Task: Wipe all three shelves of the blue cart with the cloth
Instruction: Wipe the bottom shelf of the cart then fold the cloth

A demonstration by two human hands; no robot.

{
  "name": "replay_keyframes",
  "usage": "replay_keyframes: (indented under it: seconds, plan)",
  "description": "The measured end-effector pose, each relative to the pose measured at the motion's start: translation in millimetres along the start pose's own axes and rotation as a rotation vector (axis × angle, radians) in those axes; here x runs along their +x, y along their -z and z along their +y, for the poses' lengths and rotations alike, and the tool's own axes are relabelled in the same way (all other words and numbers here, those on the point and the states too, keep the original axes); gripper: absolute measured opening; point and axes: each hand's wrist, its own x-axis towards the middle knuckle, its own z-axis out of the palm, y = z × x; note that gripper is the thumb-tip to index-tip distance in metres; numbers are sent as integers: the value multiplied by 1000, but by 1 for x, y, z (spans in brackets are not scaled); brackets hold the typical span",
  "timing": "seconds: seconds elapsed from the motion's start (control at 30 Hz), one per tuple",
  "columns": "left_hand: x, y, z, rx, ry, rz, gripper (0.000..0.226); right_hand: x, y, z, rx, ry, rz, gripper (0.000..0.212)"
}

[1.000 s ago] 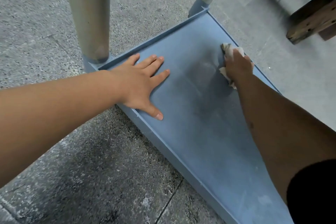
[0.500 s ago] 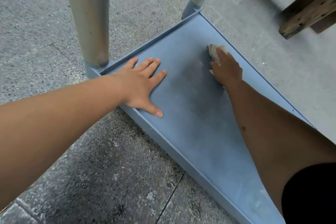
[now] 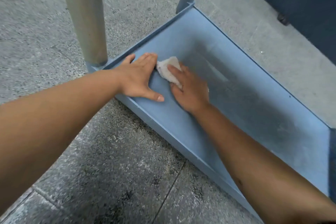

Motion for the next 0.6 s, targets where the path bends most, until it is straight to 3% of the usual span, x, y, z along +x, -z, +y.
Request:
replay_keyframes:
  seconds: [0.13,0.27,0.37,0.5,0.6]
  plan:
    - [-1,6,-1,-71,-23,-2,139,-45,9,-33,174,216,-58,47]
    - [-7,9,-3,-208,-21,-12,100,-78,12,-37,285,289,-91,38]
    - [-4,4,3,16,-11,-11,81,-76,11,-30,266,321,-79,36]
    - [-3,1,4,164,-3,-54,102,-73,10,-1,172,384,-50,35]
    - [-1,-2,3,225,-21,-59,117,-62,18,43,71,182,-51,41]
